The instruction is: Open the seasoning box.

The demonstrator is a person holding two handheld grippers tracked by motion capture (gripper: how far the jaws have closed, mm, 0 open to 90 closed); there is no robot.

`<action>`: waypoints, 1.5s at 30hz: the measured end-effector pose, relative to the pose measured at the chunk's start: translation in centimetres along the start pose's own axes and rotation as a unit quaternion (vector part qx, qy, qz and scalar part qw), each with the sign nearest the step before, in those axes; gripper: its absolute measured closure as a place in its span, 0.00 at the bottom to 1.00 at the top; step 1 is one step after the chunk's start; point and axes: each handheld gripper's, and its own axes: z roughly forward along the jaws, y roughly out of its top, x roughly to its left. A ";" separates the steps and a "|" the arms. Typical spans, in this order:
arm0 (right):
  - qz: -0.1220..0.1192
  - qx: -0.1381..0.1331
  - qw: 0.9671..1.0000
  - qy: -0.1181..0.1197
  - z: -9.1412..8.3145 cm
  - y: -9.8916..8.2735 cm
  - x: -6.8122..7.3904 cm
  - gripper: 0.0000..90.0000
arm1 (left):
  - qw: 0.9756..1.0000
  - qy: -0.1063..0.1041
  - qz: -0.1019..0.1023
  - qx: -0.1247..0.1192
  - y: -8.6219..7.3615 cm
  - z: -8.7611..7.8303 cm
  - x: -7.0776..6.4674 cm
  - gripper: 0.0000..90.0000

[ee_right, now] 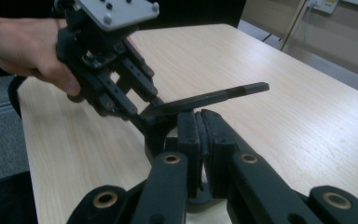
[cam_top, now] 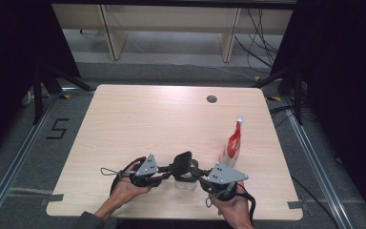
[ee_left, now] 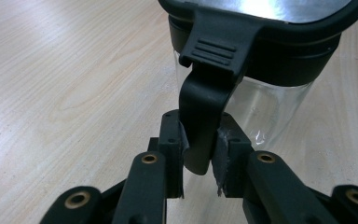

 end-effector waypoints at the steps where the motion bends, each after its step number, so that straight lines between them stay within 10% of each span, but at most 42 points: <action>1: -0.003 -0.004 1.000 0.002 0.2 0.3 0.1 0.97 | 1.000 0.003 -0.001 -0.002 0.0 0.0 -0.1 0.83; 45: -0.016 -0.024 0.999 0.035 3.6 3.4 1.6 0.97 | 0.999 0.024 -0.016 0.015 0.5 0.1 -0.9 0.83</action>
